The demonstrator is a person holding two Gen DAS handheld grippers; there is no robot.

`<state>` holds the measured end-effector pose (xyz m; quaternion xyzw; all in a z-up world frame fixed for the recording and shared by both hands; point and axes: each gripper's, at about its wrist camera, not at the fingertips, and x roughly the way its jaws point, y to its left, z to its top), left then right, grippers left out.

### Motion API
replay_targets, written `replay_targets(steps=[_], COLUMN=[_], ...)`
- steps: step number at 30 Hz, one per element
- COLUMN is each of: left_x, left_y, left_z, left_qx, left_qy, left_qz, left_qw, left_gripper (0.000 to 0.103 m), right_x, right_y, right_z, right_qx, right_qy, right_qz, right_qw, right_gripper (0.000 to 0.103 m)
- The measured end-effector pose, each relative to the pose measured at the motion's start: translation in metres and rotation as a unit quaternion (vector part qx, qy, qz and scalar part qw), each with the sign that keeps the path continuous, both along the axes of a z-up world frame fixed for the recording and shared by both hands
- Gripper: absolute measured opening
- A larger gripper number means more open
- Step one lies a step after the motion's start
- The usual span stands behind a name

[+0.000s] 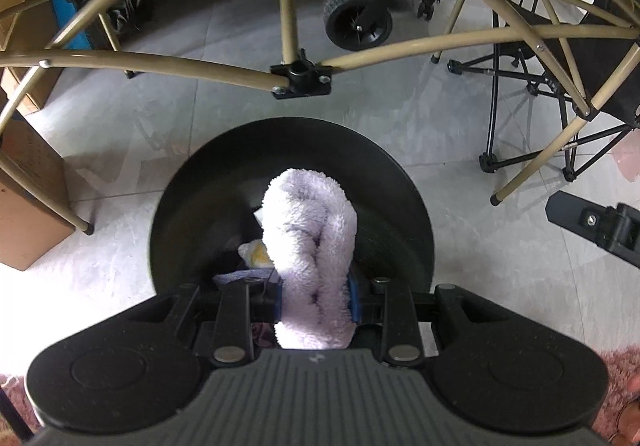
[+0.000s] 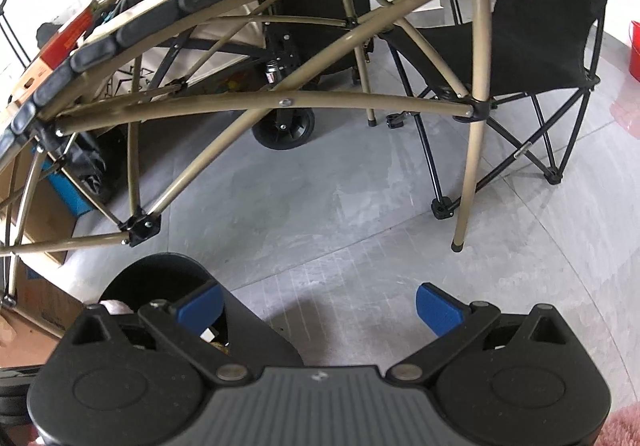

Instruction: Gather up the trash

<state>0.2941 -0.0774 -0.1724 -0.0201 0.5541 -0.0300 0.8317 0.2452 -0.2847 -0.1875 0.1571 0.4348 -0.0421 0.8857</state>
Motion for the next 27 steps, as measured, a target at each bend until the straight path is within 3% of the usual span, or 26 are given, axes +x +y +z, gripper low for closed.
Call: replay_targets(steps=[8,11,12,13,15,16,27], left_x=[0.012,0.014,0.014,0.014,0.013,0.012,0.004], left_y=[-0.01,-0.012,-0.012,-0.012,-0.011,-0.011,-0.004], left_z=[-0.013,-0.014,-0.015,-0.014,-0.013,-0.011,0.001], left_qx=[0.002,0.0,-0.001,0.0,0.001,0.002,-0.003], left_qy=[0.024,0.026,0.026,0.024,0.014,0.007,-0.018], left_qz=[0.005,0.003,0.003,0.005,0.014,0.018,0.012], left_qw=[0.9997,0.9997,0.9997,0.9997,0.9998,0.9998,0.9998], left_gripper=[0.03,0.038,0.051,0.072,0.098,0.101,0.103], right_x=[-0.002,-0.002,-0.002,-0.003,-0.003,-0.003,-0.006], right_y=[-0.007,-0.009,-0.009,-0.01,-0.01,-0.01,-0.004], right_z=[-0.003,-0.003,-0.003,-0.003,-0.003,-0.003,0.006], right_qx=[0.008,0.01,0.01,0.011,0.012,0.012,0.006], right_qy=[0.002,0.002,0.002,0.002,0.001,0.0,-0.014], right_qz=[-0.012,-0.019,-0.02,-0.02,-0.02,-0.019,-0.005], right_qw=[1.0,1.0,1.0,1.0,1.0,1.0,1.0], right_gripper=[0.103,0.103,0.103,0.103,0.103,0.103,0.103])
